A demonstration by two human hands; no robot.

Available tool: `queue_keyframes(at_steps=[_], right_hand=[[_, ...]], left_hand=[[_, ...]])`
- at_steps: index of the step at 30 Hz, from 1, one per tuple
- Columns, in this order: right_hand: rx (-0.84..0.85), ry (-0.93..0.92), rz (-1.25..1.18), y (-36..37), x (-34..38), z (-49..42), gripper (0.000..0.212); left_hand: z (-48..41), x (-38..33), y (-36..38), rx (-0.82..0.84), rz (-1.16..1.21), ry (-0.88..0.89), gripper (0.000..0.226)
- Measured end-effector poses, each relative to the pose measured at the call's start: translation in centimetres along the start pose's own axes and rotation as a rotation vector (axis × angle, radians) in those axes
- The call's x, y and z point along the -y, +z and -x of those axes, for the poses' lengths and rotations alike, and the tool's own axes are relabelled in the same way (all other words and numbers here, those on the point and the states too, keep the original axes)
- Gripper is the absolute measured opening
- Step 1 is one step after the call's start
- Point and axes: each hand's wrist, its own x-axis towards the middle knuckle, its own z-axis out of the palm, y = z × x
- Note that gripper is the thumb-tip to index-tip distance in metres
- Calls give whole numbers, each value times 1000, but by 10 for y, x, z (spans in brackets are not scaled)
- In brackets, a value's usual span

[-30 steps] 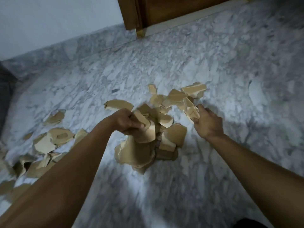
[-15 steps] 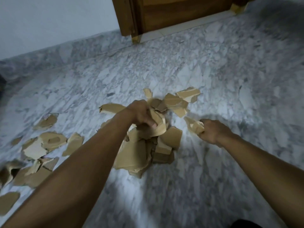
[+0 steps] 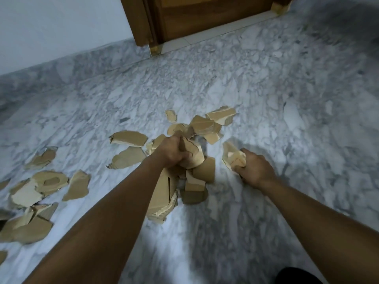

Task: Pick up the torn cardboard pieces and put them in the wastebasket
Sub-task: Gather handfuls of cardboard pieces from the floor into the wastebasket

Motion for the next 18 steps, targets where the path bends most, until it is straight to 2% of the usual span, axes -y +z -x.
queue_keyframes(at_steps=[2,4,7,9,11,13,15,18], right_hand=[[-51,77,-240,-11,14,-7,45],[-21,96,-366,-15,33,-15,42],[249,106,-412,-5,70,-26,44],[384,109,-295,11,94,-27,61],[360,110,-10,35,107,-27,87],[261,119,143,52,115,-21,85],[193,122,169,58,116,-16,76],[126,75,164,55,107,-18,71]], left_hand=[[4,3,-19,-64,138,-62,59],[11,10,-42,-96,268,-98,52],[33,23,-74,-58,284,-173,31],[48,38,-83,-2,222,-227,32],[60,61,-78,38,215,-275,29],[68,82,-63,81,229,-312,26],[69,97,-41,119,211,-323,38],[69,108,-14,65,182,-311,59]])
